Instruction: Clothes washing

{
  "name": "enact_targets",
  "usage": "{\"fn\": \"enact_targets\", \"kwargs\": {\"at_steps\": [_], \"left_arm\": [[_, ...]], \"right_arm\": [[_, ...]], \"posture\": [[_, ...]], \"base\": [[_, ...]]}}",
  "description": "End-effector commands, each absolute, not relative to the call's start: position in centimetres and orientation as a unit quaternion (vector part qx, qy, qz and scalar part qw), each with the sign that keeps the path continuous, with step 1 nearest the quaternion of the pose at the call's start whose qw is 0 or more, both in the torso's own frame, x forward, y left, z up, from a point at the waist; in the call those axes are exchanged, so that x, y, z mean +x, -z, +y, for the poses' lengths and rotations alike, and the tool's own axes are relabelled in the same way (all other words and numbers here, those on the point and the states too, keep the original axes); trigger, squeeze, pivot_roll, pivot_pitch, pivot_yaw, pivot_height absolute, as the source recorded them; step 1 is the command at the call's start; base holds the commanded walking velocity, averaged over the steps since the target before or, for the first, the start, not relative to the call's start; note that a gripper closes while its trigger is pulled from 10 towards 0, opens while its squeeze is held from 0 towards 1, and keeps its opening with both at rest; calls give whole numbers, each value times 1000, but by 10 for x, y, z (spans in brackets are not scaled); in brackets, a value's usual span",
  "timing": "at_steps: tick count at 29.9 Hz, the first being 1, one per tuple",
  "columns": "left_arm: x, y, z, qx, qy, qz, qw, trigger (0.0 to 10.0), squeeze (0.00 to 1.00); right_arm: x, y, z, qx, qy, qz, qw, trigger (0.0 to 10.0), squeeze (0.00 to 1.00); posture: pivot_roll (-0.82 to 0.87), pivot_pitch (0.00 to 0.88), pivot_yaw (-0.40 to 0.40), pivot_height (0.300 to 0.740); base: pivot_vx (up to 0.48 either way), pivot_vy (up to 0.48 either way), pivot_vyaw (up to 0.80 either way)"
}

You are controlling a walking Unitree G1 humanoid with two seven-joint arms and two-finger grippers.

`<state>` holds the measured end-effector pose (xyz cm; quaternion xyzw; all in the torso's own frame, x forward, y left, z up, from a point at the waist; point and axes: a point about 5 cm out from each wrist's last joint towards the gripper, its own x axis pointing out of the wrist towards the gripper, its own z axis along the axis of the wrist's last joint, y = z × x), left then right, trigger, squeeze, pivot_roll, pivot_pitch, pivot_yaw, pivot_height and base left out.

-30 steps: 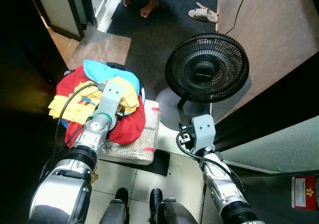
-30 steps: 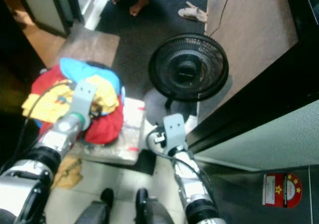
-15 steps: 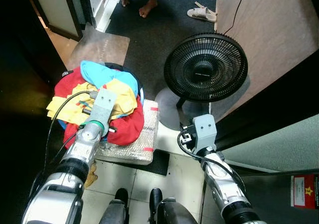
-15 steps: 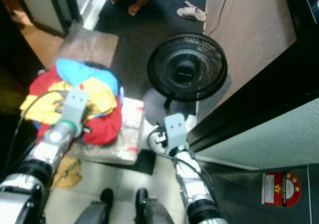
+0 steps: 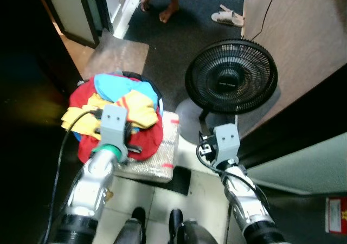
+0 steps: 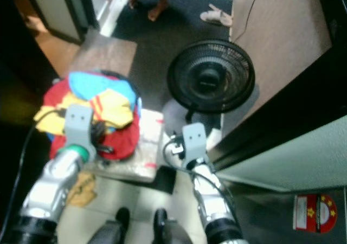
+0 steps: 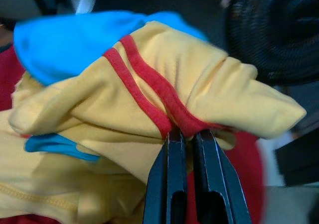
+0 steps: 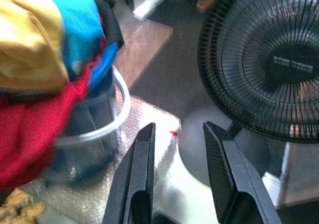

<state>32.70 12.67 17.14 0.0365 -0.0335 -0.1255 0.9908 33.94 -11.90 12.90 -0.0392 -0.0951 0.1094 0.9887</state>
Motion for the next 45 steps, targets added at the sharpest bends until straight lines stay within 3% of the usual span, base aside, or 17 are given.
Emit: {"fn": "enact_targets", "kwargs": {"at_steps": [1,3,5,11,16,20,21,26,29,34,36,40,45], "left_arm": [[311,-166,109,32,159,-40,986,10000,0],[307,-167,106,35,165,-50,984,10000,0],[297,-179,97,42,190,-84,977,10000,0],[290,-187,95,36,207,-79,974,10000,0],[290,-187,96,26,207,-70,976,10000,0],[287,-190,91,2,217,-64,974,10000,0],[286,-190,90,1,217,-66,974,10000,0],[286,-192,88,0,216,-68,974,10000,0],[285,-194,90,-8,204,-67,977,10000,0],[285,-193,92,-8,194,-65,979,10000,0],[284,-191,95,-9,177,-62,982,10000,0],[285,-191,96,-9,174,-62,983,10000,0],[291,-193,99,-3,168,-62,984,10000,0]], "right_arm": [[329,-122,-118,-23,-109,-93,989,10000,0],[326,-124,-116,-18,-110,-99,989,10000,0],[317,-132,-114,6,-103,-122,987,10000,0],[312,-150,-118,43,-108,-152,981,10000,0],[305,-147,-119,38,-195,-125,972,10000,0],[295,-133,-142,46,-243,-69,967,10000,0],[293,-130,-148,54,-252,-52,965,10000,1000],[286,-125,-149,61,-308,-15,949,10000,1000],[275,-116,-139,54,-395,32,916,10000,1000],[275,-115,-132,49,-424,43,903,10000,1000],[284,-121,-116,58,-454,40,888,10000,1000],[287,-124,-111,59,-459,37,886,10000,1000],[325,-132,-91,33,-403,9,915,10000,1000]], "posture": [[62,245,6,740],[62,245,6,740],[57,152,20,740],[42,106,31,740],[26,84,32,740],[11,76,23,740],[9,74,21,740],[11,72,9,740],[32,76,-14,740],[42,75,-22,740],[64,62,-46,740],[64,62,-46,740],[87,49,-50,740]], "base": [[0,0,0],[0,0,0],[0,0,0],[0,0,0],[0,0,0],[0,0,0],[0,0,0],[0,0,0],[0,0,0],[0,0,0],[0,0,0],[0,0,0],[0,0,0]]}}
